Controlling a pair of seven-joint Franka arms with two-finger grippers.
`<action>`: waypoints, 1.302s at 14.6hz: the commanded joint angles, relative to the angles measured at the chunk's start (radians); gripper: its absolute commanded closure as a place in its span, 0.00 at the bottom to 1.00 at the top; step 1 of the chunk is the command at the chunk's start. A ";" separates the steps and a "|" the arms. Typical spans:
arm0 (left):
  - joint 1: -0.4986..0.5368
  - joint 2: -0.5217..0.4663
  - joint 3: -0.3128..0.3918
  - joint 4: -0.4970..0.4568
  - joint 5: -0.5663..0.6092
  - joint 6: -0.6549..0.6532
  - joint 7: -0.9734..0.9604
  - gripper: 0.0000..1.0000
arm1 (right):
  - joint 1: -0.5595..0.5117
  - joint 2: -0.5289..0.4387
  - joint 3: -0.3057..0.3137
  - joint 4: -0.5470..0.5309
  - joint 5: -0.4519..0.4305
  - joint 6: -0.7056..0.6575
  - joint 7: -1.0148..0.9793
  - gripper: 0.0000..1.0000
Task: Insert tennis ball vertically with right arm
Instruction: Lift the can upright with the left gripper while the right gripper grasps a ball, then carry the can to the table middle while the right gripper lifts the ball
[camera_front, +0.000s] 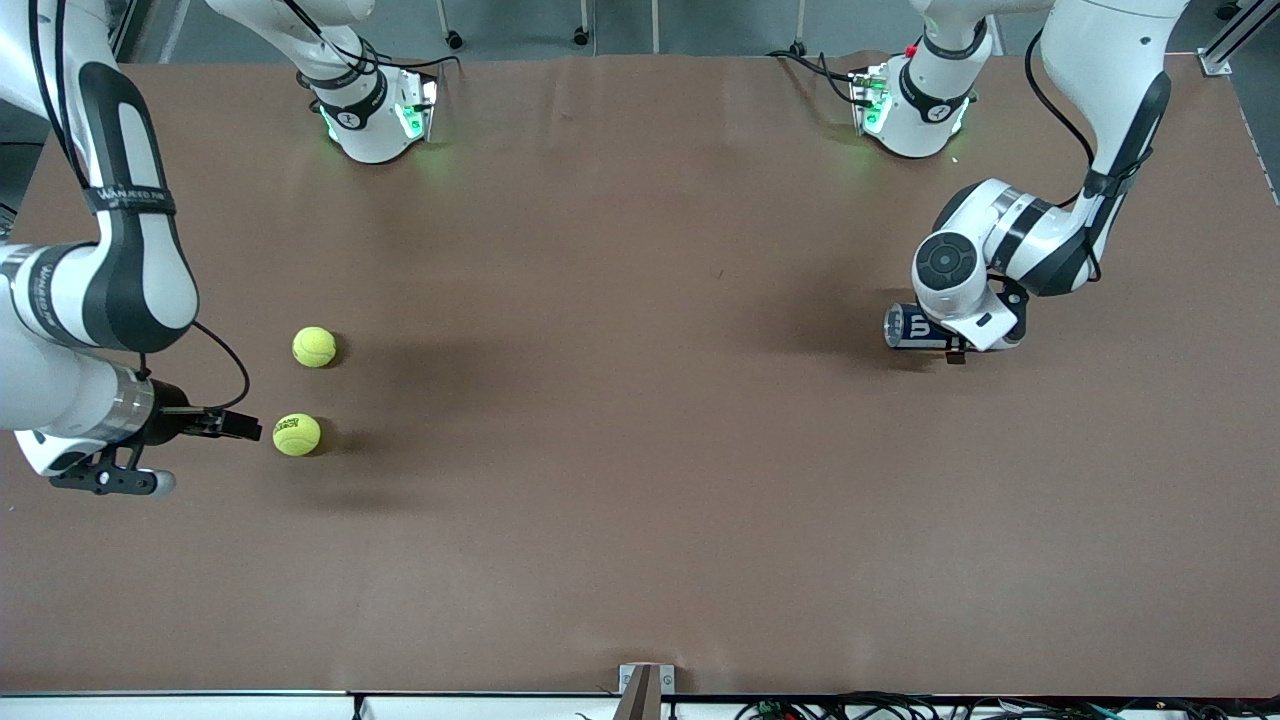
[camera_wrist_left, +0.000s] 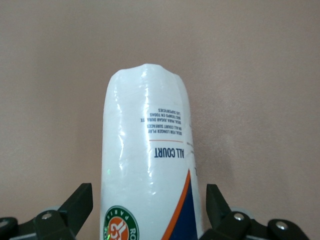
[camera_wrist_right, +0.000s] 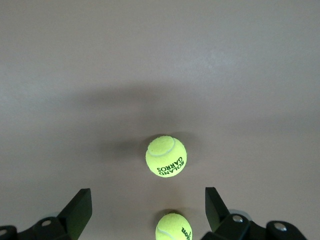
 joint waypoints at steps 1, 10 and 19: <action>-0.005 0.023 -0.001 0.012 0.025 0.003 -0.025 0.00 | -0.004 0.005 0.004 -0.036 0.003 0.030 -0.014 0.00; 0.001 0.051 -0.004 0.076 0.055 -0.006 -0.075 0.26 | -0.027 0.094 0.004 -0.111 0.000 0.162 -0.058 0.00; -0.010 0.079 -0.110 0.406 -0.620 -0.146 0.414 0.28 | -0.019 0.143 0.004 -0.202 -0.020 0.335 -0.060 0.00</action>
